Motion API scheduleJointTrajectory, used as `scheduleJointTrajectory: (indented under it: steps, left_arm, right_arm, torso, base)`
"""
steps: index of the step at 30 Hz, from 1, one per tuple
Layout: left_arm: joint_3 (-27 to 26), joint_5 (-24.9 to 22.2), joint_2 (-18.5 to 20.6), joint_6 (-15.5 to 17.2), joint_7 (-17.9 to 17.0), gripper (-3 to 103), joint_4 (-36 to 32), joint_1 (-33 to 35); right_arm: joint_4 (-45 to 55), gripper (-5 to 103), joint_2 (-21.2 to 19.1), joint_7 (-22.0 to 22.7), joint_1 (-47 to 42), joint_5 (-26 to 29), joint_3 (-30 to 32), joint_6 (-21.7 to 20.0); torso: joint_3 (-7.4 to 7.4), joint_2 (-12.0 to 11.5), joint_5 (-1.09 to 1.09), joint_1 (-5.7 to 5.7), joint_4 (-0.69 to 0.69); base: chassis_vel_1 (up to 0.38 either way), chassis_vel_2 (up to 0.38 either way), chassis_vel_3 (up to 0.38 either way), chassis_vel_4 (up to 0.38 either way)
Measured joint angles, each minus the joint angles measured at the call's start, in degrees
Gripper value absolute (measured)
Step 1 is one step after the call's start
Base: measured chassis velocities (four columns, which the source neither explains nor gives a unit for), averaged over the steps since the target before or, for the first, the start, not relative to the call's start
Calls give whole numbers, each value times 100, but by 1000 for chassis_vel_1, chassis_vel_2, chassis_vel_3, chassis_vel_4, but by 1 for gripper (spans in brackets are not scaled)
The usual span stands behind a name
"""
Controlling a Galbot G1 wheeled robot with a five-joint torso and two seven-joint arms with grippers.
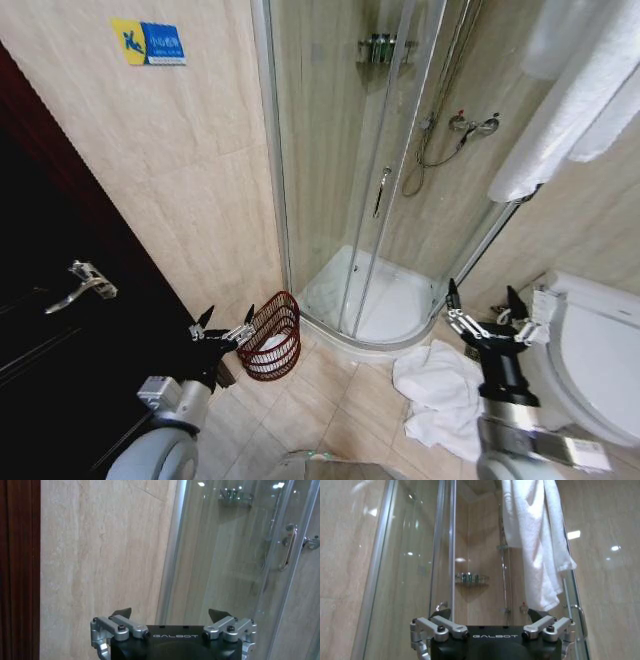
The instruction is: Discard the used towel into the hamper.
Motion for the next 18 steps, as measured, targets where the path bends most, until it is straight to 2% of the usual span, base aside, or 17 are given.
scheduleJointTrajectory:
  steps: [4,12,18]
  left_arm:
    - [1,0,0,-1,0,100,3,0]
    - [1,0,3,-5,-1,100,6,-2]
    - [0,0,5,-6,-3,100,10,-2]
  right_arm:
    - [0,100,-141,-103,-28,241,214,90]
    - [0,100,-80,-116,-59,36,138,-78]
    - [0,100,-312,-84,85,61,215,-215]
  torso:
    - [0,0,0,0,2]
    - [0,0,-1,0,0]
    - [0,0,-2,0,1]
  base:
    - [0,0,0,0]
    - [0,0,0,0]
    - [-8,-6,8,3]
